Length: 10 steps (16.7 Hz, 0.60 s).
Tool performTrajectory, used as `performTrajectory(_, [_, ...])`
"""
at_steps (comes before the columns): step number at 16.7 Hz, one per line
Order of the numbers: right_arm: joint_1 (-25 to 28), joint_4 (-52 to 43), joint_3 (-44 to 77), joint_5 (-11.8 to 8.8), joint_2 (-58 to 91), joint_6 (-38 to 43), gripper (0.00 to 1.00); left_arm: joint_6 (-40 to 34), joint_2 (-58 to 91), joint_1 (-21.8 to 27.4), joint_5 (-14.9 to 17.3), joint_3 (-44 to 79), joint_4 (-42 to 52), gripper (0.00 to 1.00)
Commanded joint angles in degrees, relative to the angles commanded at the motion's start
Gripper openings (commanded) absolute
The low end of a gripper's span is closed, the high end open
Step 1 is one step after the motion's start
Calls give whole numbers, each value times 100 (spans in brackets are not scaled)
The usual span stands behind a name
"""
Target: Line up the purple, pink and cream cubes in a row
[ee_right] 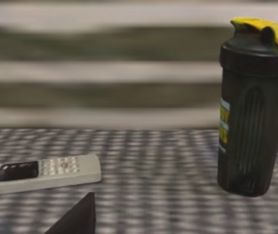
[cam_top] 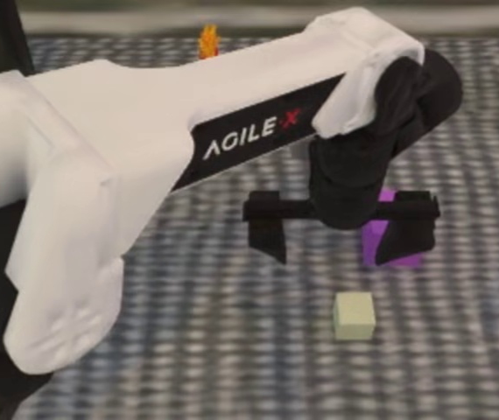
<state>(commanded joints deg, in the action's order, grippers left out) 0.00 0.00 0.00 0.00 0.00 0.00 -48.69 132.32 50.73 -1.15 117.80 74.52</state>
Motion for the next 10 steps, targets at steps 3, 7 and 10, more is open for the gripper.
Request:
performTrajectory(3, [0,0,0,0,0,0,100,1029,-365,-655,14,-597,-215,100])
performTrajectory(7, [0,0,0,0,0,0,100,2757,-991,-1792,53,-1677,-570,100])
performTrajectory(10, [0,0,0,0,0,0,100,4225,-1490,-2688,82,-2535,-851,100])
